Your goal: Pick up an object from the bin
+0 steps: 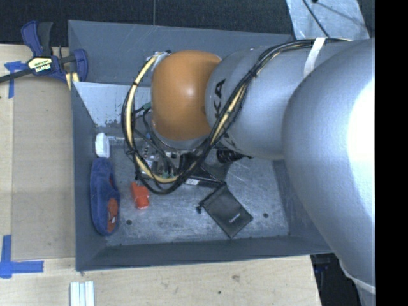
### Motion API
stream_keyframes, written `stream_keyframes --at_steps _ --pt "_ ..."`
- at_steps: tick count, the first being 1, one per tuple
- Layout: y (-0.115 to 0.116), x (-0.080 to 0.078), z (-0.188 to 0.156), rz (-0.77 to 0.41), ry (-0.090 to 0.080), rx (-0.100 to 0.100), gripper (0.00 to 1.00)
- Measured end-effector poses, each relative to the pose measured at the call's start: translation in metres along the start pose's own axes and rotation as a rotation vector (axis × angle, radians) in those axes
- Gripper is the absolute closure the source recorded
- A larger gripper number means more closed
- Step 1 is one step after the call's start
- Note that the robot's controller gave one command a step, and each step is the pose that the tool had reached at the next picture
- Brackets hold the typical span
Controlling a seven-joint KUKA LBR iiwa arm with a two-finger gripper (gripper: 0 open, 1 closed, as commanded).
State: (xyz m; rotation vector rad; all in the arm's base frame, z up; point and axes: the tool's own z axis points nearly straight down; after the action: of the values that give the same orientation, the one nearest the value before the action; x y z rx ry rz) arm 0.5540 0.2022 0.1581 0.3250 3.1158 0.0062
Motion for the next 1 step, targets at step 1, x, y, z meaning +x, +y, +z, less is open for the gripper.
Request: stream_keyframes --at_steps 1 --pt "-0.001 0.0015 0.0034 0.0 0.006 0.004 0.0"
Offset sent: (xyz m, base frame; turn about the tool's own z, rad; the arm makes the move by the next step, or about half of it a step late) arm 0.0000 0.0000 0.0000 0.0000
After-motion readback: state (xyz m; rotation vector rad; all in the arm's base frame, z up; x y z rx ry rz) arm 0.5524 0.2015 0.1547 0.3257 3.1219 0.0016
